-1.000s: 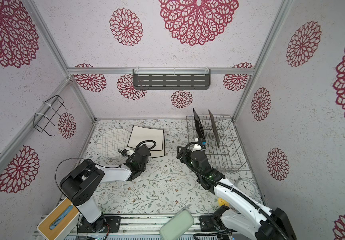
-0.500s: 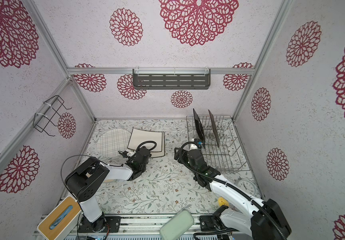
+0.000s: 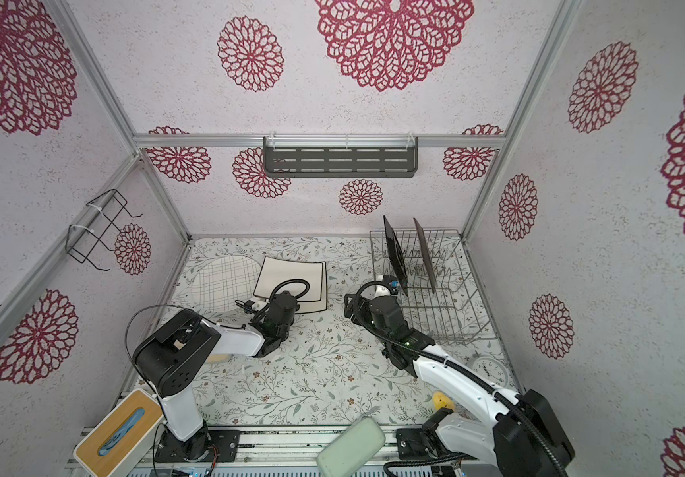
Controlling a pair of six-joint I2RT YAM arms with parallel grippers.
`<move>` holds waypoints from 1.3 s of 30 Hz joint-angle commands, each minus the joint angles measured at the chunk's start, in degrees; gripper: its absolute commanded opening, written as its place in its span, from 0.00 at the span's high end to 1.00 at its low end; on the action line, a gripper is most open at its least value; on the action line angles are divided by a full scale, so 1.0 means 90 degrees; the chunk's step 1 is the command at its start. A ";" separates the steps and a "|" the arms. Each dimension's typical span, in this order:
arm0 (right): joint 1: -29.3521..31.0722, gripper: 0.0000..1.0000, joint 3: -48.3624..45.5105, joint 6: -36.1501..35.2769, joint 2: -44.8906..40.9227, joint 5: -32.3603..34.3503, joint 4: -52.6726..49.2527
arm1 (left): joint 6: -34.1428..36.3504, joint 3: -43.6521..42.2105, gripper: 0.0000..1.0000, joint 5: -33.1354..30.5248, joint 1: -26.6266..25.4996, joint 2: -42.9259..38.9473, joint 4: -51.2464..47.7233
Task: Unload the plates from the dish rack
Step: 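Lower the plate onto the first white square plate with the left gripper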
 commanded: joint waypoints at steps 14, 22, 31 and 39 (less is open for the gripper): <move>-0.0013 0.17 0.0280 -0.0083 -0.0080 -0.0042 0.0112 | -0.0397 0.0418 1.00 -0.0034 0.0082 0.0132 0.1025; -0.0013 0.17 0.0280 -0.0074 -0.0104 -0.0051 0.0082 | -0.0557 0.0389 1.00 -0.0025 0.0082 0.0190 0.1014; -0.0008 0.16 0.0299 -0.0083 -0.0184 -0.0034 -0.0030 | -0.0822 0.0426 0.86 0.0104 0.0082 0.0274 0.0799; -0.0008 0.16 0.0289 -0.0059 -0.0324 0.0046 -0.0132 | -0.0922 0.0457 0.68 0.0098 0.0082 0.0145 0.0336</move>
